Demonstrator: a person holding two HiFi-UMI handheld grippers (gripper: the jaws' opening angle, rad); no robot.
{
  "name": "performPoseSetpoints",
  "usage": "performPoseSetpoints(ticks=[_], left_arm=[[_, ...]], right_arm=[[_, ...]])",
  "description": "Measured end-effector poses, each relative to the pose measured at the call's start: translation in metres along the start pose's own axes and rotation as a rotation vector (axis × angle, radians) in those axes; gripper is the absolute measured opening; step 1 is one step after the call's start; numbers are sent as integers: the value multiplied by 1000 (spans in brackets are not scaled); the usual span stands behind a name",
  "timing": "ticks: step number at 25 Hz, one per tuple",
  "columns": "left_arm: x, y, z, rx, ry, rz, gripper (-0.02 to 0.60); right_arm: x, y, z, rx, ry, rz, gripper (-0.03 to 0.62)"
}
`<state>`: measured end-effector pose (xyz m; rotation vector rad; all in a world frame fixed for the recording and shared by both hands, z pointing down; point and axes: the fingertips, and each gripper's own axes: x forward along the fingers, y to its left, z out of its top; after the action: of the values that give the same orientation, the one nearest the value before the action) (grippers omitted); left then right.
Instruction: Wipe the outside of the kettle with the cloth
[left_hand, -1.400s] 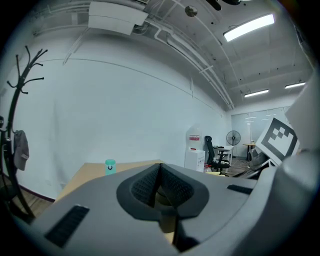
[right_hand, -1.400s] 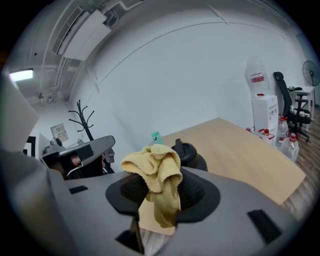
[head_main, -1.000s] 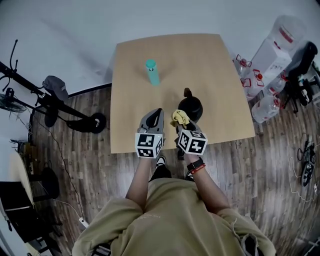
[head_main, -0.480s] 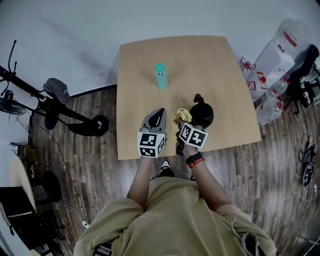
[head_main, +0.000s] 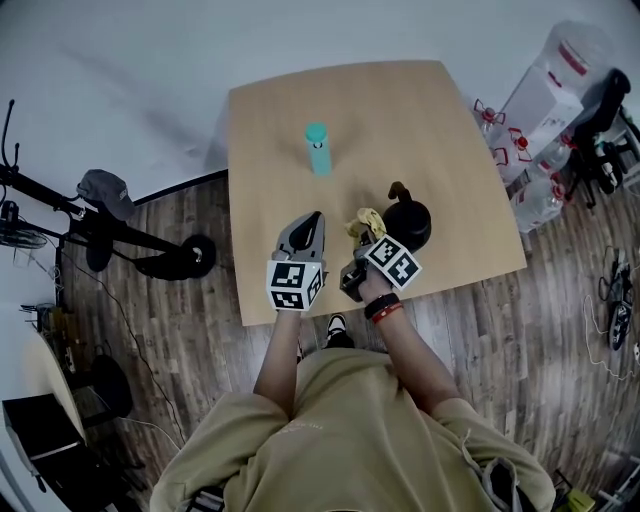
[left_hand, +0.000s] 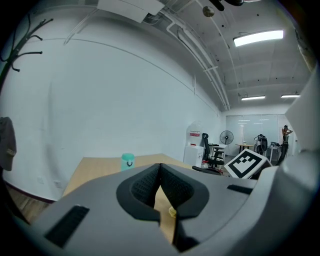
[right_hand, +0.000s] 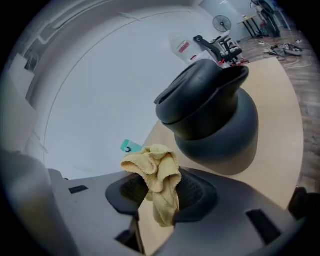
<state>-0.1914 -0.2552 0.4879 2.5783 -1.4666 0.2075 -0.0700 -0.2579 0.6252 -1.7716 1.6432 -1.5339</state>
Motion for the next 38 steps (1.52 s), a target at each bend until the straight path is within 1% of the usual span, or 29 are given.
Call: performPoseSetpoints(ticks=[7,15,18,24,30,38], left_arm=[[7,-11,-8,14,24,-52,24],[13,-30,-16,9,39,-75,24],[13,-42,-20,4,46,-77,25],[10,-68,-24,5,54,-73,25],[7,-95,-32,10,73,-71,23],[11,-130,-33,23,83,-66,24]], right_arm=[[1,-17,4,56,-30,-24,150],[-14,-28,1,62,2,-4,150],[-23,-32,2,49,25,14,150],[-41,-44,5,-14,98,53,152],[-58,-56,9,-23,133,89,153],[-78,-71,24,-84,194,128,153]])
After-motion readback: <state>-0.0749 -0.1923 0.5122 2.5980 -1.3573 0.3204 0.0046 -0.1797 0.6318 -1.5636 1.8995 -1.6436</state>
